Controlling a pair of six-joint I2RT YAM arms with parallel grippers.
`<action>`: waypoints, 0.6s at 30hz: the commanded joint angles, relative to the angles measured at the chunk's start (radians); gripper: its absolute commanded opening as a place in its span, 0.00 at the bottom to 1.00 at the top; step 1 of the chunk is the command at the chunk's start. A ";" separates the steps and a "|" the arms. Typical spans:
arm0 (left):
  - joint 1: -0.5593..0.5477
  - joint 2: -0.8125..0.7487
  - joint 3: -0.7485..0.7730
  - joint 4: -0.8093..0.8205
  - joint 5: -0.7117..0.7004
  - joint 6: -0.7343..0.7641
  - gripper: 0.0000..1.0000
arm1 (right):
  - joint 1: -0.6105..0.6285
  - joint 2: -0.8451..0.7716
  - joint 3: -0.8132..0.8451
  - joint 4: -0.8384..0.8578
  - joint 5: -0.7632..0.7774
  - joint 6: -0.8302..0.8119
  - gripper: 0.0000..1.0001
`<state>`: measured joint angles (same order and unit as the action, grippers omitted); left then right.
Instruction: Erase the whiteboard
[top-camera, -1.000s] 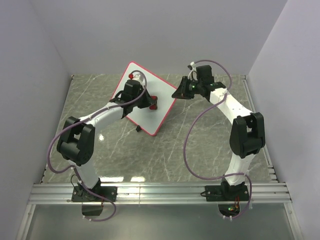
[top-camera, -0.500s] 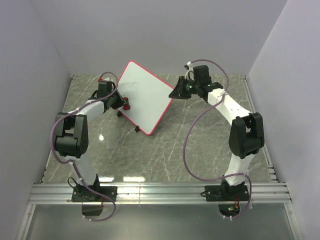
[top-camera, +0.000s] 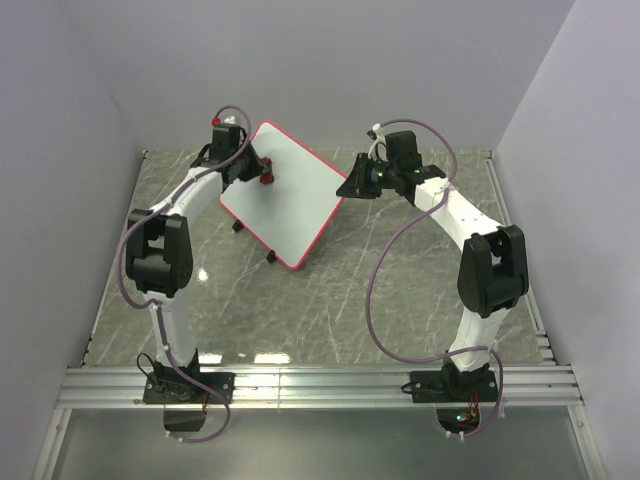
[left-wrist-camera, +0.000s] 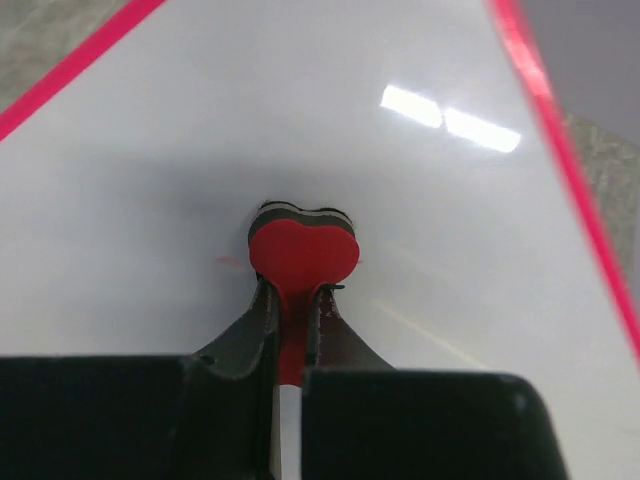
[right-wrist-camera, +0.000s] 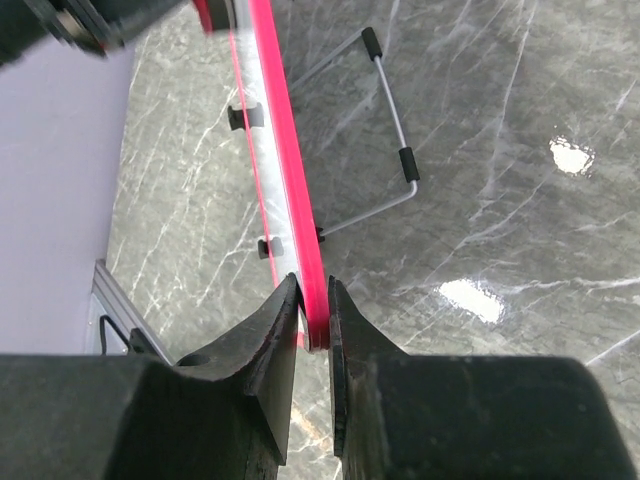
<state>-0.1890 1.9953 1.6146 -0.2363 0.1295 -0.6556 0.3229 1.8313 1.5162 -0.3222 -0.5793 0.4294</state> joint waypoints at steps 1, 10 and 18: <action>-0.072 0.065 0.111 -0.007 0.038 -0.006 0.00 | 0.045 -0.013 -0.024 -0.017 0.002 -0.054 0.00; -0.072 0.080 0.157 -0.012 0.030 -0.009 0.00 | 0.047 -0.012 -0.019 -0.032 0.012 -0.073 0.00; 0.088 0.077 0.036 0.002 0.047 -0.021 0.00 | 0.045 -0.003 -0.010 -0.040 0.012 -0.081 0.00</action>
<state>-0.1719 2.0460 1.7042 -0.2169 0.1726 -0.6762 0.3298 1.8313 1.5124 -0.3286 -0.5838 0.4210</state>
